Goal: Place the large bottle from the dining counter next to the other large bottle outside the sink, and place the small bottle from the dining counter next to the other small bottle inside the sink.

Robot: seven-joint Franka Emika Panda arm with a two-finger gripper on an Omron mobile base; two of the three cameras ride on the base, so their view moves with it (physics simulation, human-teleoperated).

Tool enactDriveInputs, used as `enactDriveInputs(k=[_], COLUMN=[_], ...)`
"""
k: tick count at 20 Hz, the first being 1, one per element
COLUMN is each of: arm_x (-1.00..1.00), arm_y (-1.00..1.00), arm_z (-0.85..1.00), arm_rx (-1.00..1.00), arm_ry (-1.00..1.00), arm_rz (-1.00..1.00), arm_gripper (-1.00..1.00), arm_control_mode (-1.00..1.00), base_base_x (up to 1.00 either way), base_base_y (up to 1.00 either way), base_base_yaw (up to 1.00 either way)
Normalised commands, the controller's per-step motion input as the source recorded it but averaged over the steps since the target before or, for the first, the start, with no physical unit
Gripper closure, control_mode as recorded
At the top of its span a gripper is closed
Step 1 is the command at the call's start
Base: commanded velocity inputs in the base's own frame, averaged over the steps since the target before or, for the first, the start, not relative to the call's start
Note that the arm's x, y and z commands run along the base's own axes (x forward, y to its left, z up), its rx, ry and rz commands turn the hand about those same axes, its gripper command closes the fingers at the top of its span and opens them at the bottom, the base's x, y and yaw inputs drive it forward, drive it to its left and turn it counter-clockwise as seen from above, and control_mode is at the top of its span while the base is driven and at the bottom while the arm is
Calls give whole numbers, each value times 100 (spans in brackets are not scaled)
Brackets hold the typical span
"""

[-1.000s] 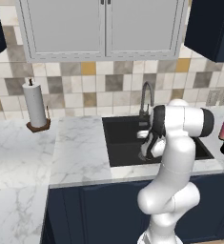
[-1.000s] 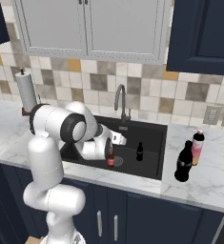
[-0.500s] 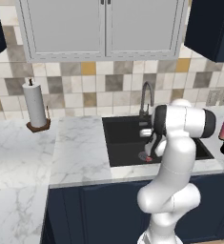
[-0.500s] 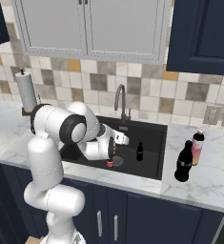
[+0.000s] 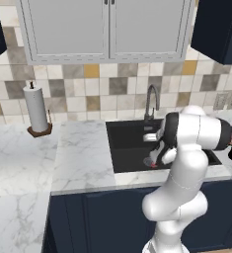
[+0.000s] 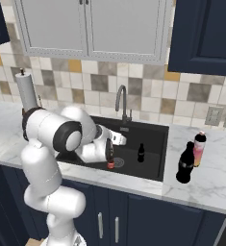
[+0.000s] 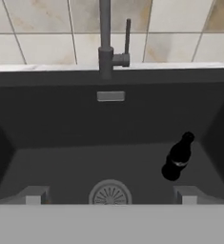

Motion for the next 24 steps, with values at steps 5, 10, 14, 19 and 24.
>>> enactDriveInputs(k=[5, 10, 14, 19, 24], arm_x=[-44, -41, -37, -42, -55], arm_y=[69, 50, 48, 53, 41], arm_z=[11, 38, 27, 21, 25], arm_rx=[-3, -8, -9, -7, -2], arm_ry=[-5, -6, -3, -1, -3], arm_rz=[0, 0, 0, 0, 0], arm_gripper=[-100, -100, -100, -100, -100], arm_control_mode=[-100, -100, -100, -100, -100], base_base_x=[0, 0, 0, 0, 0], base_base_y=[0, 0, 0, 0, 0], base_base_yaw=[0, 0, 0, 0, 0])
